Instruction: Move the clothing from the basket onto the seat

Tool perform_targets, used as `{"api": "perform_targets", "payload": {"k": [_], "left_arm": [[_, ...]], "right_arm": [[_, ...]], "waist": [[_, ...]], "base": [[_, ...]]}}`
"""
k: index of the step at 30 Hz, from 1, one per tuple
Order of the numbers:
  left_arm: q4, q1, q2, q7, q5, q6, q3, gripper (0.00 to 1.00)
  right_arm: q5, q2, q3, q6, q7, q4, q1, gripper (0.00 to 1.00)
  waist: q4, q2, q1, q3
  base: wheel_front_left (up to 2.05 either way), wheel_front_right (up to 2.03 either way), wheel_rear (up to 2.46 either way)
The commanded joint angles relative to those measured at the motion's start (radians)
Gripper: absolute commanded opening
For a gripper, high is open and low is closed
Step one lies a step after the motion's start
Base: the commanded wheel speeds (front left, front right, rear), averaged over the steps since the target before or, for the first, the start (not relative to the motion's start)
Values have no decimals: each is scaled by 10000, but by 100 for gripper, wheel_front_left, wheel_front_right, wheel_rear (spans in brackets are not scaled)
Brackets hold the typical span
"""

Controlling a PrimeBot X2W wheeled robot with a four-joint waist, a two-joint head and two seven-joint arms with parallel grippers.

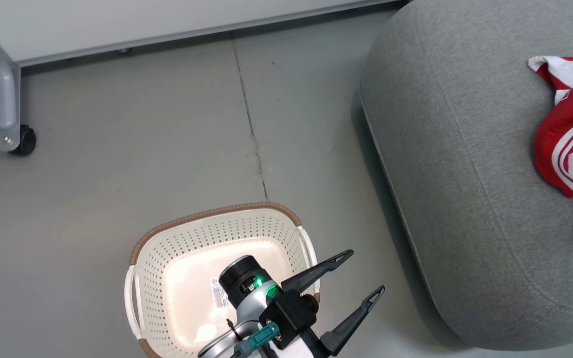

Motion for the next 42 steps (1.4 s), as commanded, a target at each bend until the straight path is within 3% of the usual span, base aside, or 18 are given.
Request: {"api": "perform_targets", "payload": {"k": [1, 7, 13, 20, 25, 28, 33, 39, 42], "left_arm": [[30, 118, 23, 0, -32, -12, 52, 100], [43, 466, -149, 1, -113, -12, 131, 100], [43, 842, -333, 1, -106, -12, 336, 100], [-100, 1307, -443, 2, 27, -12, 926, 100], [-243, 1570, -516, 1, 113, -12, 1345, 100], [-313, 1704, -533, 2, 166, -12, 1581, 100], [-495, 1898, -561, 2, 237, -12, 2187, 100], [-825, 2161, -575, 2, 251, 21, 3368, 100], [-843, 2306, -576, 1, 306, 310, 3865, 100]], "right_arm": [[149, -43, 201, 1, 96, -10, 8, 100], [1545, -108, 1630, 2, 286, -623, -6, 100], [4101, -440, 3503, 2, -272, -3173, 953, 100], [6676, -1823, 5316, 2, -2204, -6524, 2718, 100], [7324, -2212, 5654, 2, -4437, -7793, 3653, 100], [7631, -1971, 5485, 4, -5468, -8241, 4157, 100], [7481, -1296, 4978, 2, -5835, -9288, 5208, 100], [5956, 159, 3927, 4, -5835, -11191, 7010, 100], [5319, 631, 3741, 4, -5836, -11624, 7580, 100]], "waist": [[-118, -1, 0, -236], [-234, -1, 0, -951], [-204, -1, 0, -1694], [-53, -1, 0, -2422], [183, -1, 0, -2751], [350, -1, 0, -2859], [764, -1, 0, -2979], [1447, -1, 0, -3047], [1672, -1, 0, -3107]], "base": [[0, 0, 0], [0, 0, 0], [0, 0, 0], [0, 0, 0], [0, 0, 0], [0, 0, 0], [0, 0, 0], [0, 0, 0], [0, 0, 0]]}}
